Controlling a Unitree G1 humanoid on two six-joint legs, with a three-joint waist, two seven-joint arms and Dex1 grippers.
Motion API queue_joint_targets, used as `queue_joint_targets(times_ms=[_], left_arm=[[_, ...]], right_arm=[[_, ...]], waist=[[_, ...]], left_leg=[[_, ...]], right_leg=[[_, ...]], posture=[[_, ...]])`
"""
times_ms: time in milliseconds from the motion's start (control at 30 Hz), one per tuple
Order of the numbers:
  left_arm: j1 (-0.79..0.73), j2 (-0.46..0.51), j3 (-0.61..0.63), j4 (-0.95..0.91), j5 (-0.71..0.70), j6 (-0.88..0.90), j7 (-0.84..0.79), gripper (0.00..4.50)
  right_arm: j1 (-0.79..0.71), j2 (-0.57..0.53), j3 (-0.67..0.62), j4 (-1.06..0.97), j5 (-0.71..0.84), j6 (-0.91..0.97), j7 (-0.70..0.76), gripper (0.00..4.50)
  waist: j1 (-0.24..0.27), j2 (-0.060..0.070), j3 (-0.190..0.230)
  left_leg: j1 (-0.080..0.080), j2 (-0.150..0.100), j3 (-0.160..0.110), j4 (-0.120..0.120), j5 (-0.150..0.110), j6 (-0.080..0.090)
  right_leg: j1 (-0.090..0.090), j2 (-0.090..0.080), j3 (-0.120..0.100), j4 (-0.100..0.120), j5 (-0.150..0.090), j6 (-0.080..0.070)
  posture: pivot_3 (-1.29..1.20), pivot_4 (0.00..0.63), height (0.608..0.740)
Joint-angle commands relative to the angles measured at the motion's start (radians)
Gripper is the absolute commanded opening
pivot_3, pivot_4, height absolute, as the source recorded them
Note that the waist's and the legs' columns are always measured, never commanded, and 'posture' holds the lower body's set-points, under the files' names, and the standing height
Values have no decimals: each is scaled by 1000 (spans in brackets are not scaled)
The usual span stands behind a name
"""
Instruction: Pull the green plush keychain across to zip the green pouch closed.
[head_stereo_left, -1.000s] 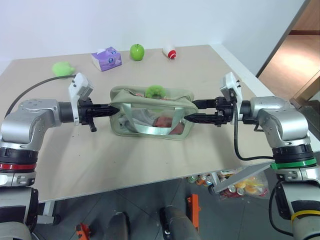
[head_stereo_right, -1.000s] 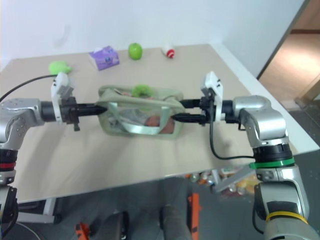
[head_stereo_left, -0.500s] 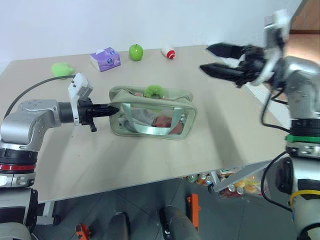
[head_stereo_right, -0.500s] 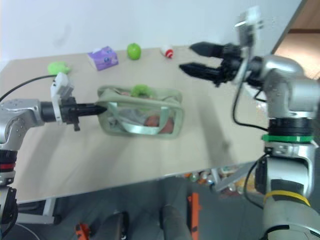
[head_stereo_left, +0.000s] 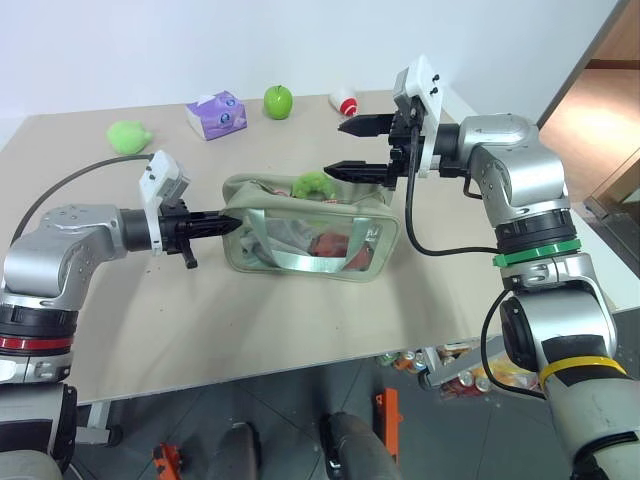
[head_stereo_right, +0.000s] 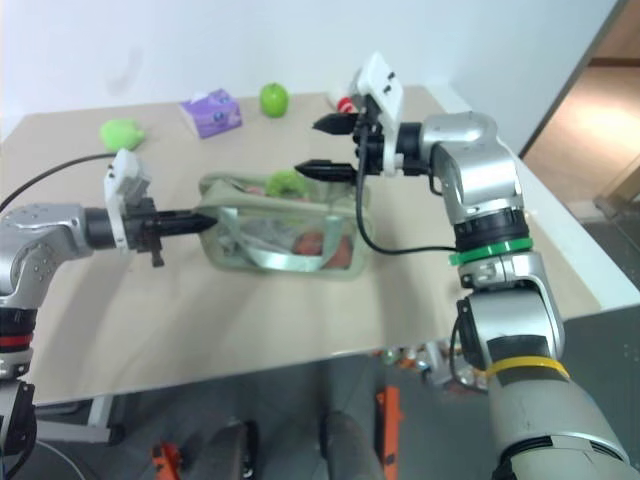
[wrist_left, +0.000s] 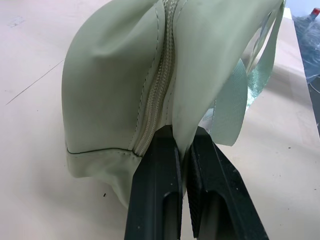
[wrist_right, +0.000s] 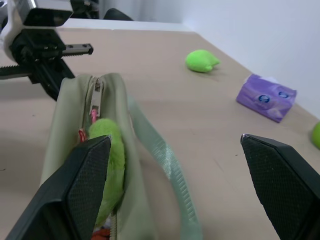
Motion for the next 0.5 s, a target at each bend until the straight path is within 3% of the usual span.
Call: queue_joint_targets(times_ms=[33,300,333,500], left_arm=[[5,9,34,-36,-20,5,2,0],[0,2,24,-23,-19,-1,5,0],[-4,-1,22,-19,-18,-2,6,0],[-17,-15,11,-3,-13,-7,7,0]], right_arm=[[-11,-19,-15,-39,19,-1,70,4307],[6,-3,-5,-59,6,-1,94,4307],[7,2,-4,-58,4,-1,93,3731],[4,27,6,-35,-8,-13,87,2101]], waist=[[0,0,0],[0,0,0],[0,0,0],[0,0,0]], left_leg=[[0,0,0,0,0,0],[0,0,0,0,0,0],[0,0,0,0,0,0],[1,0,0,0,0,0]], right_leg=[[0,0,0,0,0,0],[0,0,0,0,0,0],[0,0,0,0,0,0],[0,0,0,0,0,0]], posture=[[0,150,740],[0,150,740],[0,150,740],[0,150,740]])
